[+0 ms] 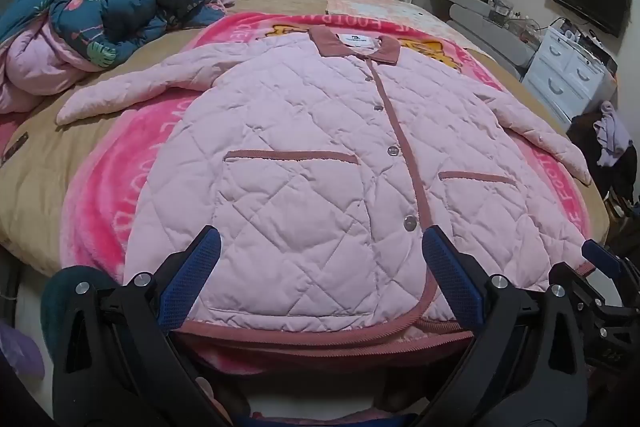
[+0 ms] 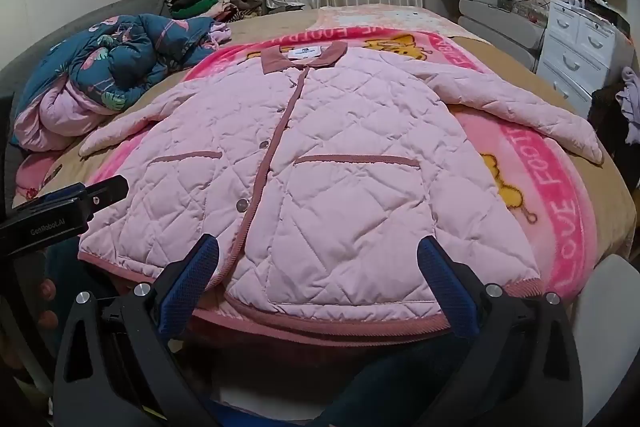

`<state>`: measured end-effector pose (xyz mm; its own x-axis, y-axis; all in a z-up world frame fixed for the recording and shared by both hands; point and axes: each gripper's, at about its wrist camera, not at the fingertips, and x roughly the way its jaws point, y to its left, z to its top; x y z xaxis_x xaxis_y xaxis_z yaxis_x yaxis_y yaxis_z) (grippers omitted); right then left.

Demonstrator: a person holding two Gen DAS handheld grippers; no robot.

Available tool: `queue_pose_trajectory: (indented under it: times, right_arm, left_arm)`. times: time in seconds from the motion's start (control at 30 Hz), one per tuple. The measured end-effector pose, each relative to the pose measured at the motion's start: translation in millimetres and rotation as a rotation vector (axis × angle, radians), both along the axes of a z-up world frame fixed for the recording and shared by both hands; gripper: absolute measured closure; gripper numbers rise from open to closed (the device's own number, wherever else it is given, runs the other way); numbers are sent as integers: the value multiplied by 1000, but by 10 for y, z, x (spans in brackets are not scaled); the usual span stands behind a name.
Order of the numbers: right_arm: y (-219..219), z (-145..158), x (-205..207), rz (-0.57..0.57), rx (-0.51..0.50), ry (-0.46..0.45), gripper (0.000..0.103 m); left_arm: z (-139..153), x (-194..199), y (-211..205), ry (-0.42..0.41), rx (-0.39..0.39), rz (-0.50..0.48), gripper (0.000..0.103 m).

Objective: Fold large clothes

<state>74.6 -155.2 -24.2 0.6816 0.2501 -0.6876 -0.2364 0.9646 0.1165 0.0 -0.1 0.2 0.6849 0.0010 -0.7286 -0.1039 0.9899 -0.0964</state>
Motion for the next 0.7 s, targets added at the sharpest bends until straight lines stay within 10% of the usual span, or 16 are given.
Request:
queue_pose_trajectory:
  times: [0.7]
  right_arm:
    - [59,44,-23,4,-15,-13,4]
  left_arm:
    - [-35,-24,-62,4,-10,-7,9]
